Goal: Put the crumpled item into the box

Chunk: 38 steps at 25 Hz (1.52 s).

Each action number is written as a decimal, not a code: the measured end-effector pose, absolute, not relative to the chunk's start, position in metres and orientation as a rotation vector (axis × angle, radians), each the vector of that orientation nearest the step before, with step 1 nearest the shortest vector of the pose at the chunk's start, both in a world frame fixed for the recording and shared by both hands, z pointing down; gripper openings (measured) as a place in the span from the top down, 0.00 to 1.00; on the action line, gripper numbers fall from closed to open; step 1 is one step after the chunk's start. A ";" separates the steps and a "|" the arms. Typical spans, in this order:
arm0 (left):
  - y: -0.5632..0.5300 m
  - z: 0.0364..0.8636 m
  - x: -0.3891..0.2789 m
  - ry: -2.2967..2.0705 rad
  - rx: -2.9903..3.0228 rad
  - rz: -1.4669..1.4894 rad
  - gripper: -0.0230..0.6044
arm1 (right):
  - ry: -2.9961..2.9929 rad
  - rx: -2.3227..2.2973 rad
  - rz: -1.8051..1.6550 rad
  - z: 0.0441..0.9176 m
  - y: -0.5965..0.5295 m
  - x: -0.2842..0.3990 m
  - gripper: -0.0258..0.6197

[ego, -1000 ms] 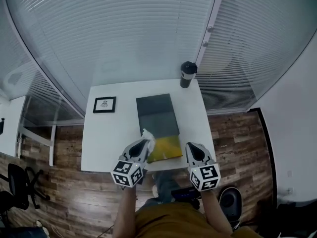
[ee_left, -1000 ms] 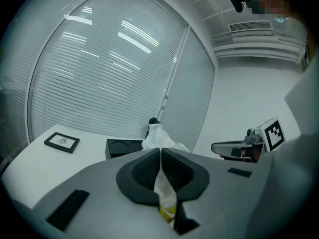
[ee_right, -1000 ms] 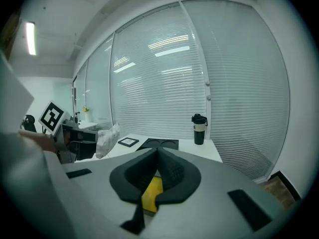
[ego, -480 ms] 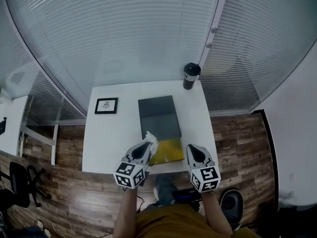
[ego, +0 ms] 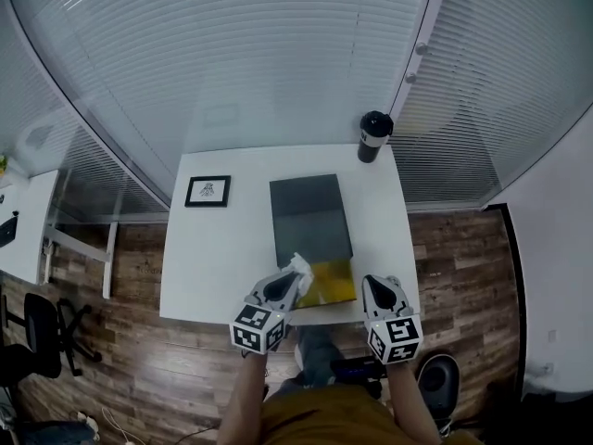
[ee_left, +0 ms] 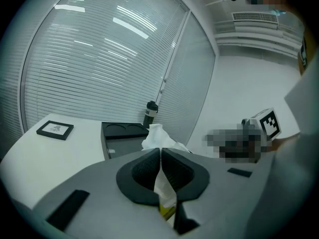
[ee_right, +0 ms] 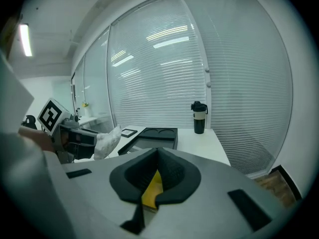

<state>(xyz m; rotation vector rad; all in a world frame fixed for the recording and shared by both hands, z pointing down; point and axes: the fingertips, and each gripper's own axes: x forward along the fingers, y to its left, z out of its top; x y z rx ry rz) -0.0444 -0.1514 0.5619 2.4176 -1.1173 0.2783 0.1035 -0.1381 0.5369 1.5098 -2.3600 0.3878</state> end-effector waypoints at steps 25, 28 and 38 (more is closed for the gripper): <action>-0.146 0.641 -0.007 -0.869 2.420 0.653 0.90 | -2.313 1.426 0.530 0.591 -0.161 0.110 0.94; -0.147 0.648 -0.004 -0.834 2.428 0.729 0.91 | -2.302 1.424 0.539 0.595 -0.164 0.112 0.94; -0.143 0.675 0.009 -0.741 2.443 1.035 0.90 | -2.291 1.406 0.564 0.604 -0.172 0.116 0.94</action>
